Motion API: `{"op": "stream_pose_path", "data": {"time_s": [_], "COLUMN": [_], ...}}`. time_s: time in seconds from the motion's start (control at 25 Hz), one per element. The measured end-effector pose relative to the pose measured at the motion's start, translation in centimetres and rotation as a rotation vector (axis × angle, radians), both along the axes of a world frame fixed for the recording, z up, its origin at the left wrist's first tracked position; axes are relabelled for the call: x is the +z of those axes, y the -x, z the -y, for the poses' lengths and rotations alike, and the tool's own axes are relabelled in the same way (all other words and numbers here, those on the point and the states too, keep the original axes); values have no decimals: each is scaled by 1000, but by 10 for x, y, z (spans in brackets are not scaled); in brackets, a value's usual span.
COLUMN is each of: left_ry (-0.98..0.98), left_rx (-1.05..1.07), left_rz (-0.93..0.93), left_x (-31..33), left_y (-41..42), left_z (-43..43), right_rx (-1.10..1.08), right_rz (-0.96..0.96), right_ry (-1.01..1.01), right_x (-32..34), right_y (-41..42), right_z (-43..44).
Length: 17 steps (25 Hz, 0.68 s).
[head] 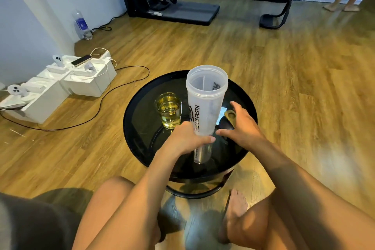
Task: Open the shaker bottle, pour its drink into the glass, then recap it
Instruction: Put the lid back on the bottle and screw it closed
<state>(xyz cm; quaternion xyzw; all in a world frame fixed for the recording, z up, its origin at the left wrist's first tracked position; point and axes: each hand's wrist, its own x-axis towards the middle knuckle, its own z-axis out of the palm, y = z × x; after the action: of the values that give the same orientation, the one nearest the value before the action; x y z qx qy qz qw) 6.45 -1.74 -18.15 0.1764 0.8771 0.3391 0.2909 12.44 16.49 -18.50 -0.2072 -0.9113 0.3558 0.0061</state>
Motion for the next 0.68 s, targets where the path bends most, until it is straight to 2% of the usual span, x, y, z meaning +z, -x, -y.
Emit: {"op": "stream_pose_path", "data": {"time_s": [0.08, 0.24, 0.44, 0.56, 0.68], "left_ry": [95, 115, 113, 101, 65], "left_rx": [-81, -106, -104, -46, 2], "left_rz": [-3, -218, -186, -228, -248], "left_x": [-7, -24, -51, -61, -61], "left_y": [-15, -39, -46, -41, -36], "left_z": [-9, -54, -101, -116, -121], "right_rx": [-10, 3, 36, 98, 94], "right_rz": [41, 75, 153, 239, 223], "right_ry": [-52, -106, -237, -305, -375], "right_x": [-11, -35, -58, -65, -67], "right_y": [-10, -20, 2, 22, 32], "right_z": [-11, -30, -46, -52, -51]}}
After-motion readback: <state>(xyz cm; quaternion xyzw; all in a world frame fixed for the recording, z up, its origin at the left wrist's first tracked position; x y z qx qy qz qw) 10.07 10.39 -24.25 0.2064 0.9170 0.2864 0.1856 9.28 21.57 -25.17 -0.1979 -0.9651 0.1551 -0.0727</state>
